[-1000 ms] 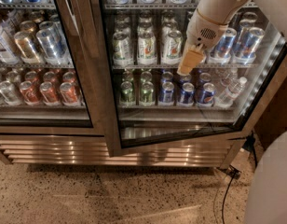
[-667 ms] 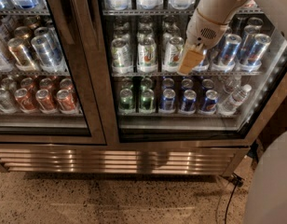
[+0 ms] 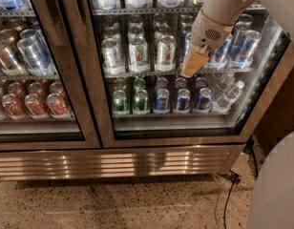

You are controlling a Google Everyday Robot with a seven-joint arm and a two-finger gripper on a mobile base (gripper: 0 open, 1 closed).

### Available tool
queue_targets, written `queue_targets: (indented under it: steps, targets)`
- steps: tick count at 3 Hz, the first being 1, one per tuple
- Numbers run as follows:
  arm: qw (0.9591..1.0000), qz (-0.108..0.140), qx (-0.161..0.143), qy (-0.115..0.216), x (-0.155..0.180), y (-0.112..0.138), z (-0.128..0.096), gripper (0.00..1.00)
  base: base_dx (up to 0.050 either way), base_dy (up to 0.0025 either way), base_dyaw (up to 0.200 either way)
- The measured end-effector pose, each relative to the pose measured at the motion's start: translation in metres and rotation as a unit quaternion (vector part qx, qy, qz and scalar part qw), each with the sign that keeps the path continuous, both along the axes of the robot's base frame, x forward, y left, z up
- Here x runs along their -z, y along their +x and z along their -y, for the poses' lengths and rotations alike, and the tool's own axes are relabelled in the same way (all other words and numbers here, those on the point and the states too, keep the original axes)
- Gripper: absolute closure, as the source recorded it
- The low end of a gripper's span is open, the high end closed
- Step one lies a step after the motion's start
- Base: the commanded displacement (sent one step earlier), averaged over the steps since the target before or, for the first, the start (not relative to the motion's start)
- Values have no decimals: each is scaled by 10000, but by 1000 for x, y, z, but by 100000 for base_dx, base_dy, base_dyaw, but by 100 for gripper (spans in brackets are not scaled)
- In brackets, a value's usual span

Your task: Close right fridge door

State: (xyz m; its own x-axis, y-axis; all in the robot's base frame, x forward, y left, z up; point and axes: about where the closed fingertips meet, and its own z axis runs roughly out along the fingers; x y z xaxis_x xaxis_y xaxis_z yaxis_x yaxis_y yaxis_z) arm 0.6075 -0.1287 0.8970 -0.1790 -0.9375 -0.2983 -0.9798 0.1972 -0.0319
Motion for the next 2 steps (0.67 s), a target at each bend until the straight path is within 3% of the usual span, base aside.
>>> queue_targets:
  steps: [1,2]
  targets:
    - [10000,0,0,0,0,0,0,100,-4851,-1,20]
    - [10000,0,0,0,0,0,0,100,0,0,0]
